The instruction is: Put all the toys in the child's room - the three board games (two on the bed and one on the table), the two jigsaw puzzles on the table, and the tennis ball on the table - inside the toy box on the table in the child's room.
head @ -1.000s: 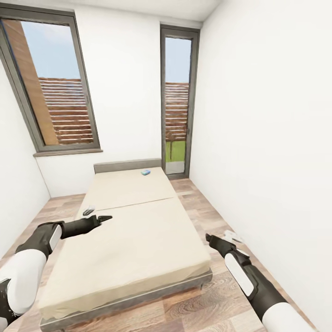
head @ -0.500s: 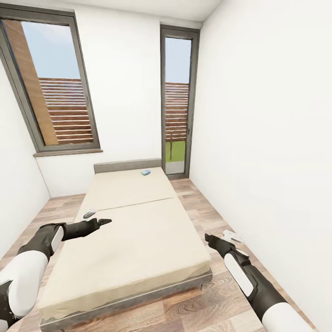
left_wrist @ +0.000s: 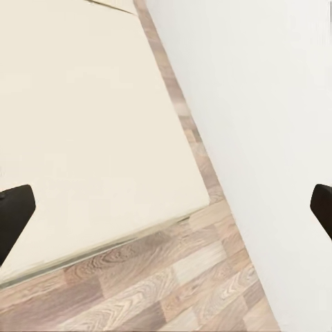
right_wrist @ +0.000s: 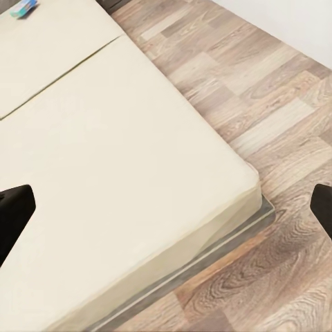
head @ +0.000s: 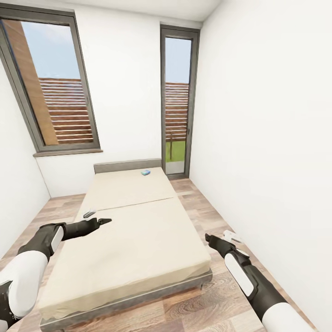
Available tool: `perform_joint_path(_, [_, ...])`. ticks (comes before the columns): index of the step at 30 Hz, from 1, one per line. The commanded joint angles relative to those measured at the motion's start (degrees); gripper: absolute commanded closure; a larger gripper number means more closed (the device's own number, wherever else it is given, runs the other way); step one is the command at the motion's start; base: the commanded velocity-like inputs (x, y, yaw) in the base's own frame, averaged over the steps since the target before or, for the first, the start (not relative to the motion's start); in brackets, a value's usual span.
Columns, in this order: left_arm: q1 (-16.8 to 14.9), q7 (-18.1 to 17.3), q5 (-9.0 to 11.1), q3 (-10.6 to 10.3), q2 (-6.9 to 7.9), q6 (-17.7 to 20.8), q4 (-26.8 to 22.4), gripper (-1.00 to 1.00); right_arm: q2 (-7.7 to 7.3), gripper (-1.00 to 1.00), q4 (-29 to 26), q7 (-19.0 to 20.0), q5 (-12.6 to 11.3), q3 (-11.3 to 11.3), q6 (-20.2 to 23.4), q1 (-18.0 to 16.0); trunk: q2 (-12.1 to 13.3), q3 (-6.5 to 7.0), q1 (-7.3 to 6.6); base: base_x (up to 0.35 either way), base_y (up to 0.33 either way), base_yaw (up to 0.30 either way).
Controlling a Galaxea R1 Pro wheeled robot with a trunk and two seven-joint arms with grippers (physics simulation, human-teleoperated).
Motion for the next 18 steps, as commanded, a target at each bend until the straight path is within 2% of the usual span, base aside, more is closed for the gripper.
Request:
perform_joint_path(1, [-0.1,-0.4,-0.6,0.5,-0.05,0.0,0.0,-1.00,-0.06,-1.00,-0.1,-0.5,-0.4,0.3,0.1,0.0,-0.1,-0.07,0.03,0.000,0.000,0.000])
perform_joint_path(5, [-0.1,-0.5,-0.6,0.5,-0.04,-1.1,0.0,-1.00,-0.02,-1.00,-0.1,-0.5,-0.4,0.4,0.1,0.0,-0.1,-0.07,0.03,0.000,-0.021,0.000])
perform_joint_path(9, [-0.1,-0.1,-0.6,0.5,-0.10,-1.3,0.1,-1.00,-0.01,-1.00,-0.2,-0.5,-0.4,0.5,0.2,0.0,-0.1,-0.07,0.03,0.000,-0.161,0.035])
perform_joint_path(18, [0.0,0.1,-0.6,0.5,-0.12,-1.4,0.1,-1.00,-0.01,-1.00,-0.1,-0.6,-0.4,0.5,0.2,0.0,-0.1,-0.07,0.03,0.000,-0.282,0.244])
